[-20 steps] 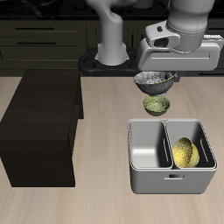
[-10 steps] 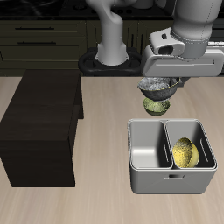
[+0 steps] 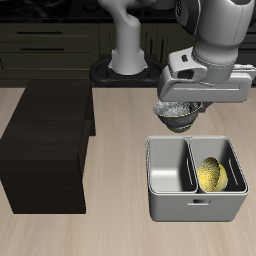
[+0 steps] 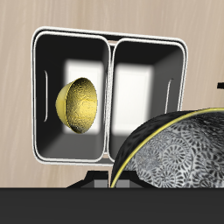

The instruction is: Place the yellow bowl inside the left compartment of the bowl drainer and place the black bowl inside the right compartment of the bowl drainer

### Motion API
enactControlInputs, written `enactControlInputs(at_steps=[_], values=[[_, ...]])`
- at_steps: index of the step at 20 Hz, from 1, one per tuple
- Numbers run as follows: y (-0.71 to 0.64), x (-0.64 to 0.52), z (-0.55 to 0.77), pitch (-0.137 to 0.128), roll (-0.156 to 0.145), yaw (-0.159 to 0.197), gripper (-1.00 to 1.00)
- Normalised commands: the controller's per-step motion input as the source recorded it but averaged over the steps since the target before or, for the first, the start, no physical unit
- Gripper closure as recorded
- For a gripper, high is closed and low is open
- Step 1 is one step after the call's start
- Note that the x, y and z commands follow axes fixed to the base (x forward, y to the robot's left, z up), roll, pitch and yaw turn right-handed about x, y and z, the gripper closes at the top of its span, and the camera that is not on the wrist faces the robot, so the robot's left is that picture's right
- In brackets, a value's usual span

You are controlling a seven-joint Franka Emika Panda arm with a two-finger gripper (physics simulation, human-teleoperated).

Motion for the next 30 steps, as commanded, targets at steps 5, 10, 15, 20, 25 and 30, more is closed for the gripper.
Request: enactControlInputs(at_steps=[5, 10, 15, 20, 25, 30], values=[[-0.05, 0.11, -0.34, 0.042, -0.011, -0.008, 1.00], [0.01, 0.05, -0.23, 0.027, 0.000, -0.001, 1.00], [0.05, 0.06, -0.31, 0.037, 0.003, 0.002, 1.00], [0.02, 0.03, -0.18, 0.022, 0.000, 0.000, 1.00], [-0.05, 0.03, -0.13, 0.024, -0.032, -0.003, 1.00], [-0.06, 0.00, -0.11, 0.029, -0.002, -0.004, -1.00]])
